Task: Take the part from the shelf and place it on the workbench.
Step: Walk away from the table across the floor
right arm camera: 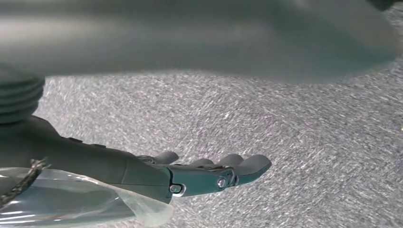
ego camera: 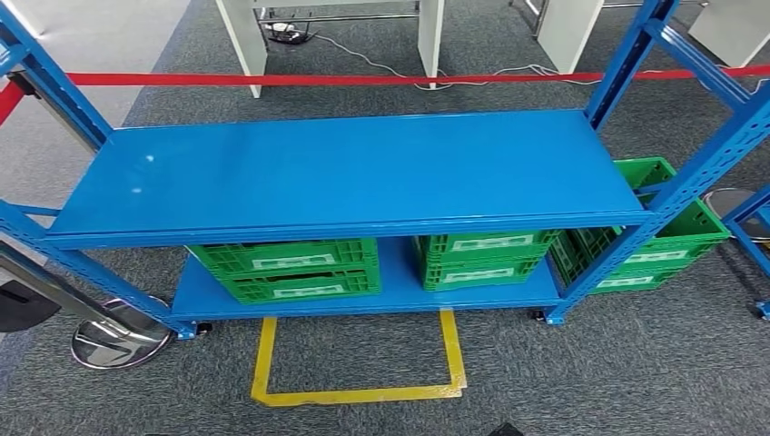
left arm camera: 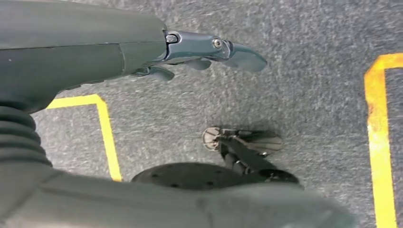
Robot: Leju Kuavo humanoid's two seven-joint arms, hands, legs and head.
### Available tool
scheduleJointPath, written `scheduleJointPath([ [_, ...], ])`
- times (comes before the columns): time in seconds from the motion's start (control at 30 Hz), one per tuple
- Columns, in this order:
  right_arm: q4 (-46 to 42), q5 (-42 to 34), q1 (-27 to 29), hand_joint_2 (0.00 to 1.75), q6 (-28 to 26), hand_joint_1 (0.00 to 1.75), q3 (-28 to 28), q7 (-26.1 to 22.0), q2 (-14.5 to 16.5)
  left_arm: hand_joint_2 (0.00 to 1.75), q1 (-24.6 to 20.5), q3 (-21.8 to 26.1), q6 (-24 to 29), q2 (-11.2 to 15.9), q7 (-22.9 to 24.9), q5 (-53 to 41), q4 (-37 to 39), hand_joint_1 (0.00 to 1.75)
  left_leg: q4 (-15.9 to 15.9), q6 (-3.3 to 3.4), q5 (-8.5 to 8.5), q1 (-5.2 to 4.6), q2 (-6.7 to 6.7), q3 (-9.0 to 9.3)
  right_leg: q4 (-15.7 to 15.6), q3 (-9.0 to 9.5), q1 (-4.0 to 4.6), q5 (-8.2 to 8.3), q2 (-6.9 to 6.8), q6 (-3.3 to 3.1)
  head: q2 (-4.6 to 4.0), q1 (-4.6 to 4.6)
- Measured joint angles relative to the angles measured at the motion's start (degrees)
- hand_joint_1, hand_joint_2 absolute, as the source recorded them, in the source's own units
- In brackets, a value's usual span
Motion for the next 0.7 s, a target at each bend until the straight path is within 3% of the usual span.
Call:
scheduleJointPath([
  [0.7,11.67,7.75,3.13,0.0,13.25,0.0,-27.36,-5.66,9.24,0.0,-7.25,13.67,-15.92,-7.5,-4.55,-11.41,19.79,0.0,0.11,0.06,-0.07,-0.13,0.06,0.07,-0.43,0.34,-0.17,0.1,0.06,0.25,0.0,-0.01],
])
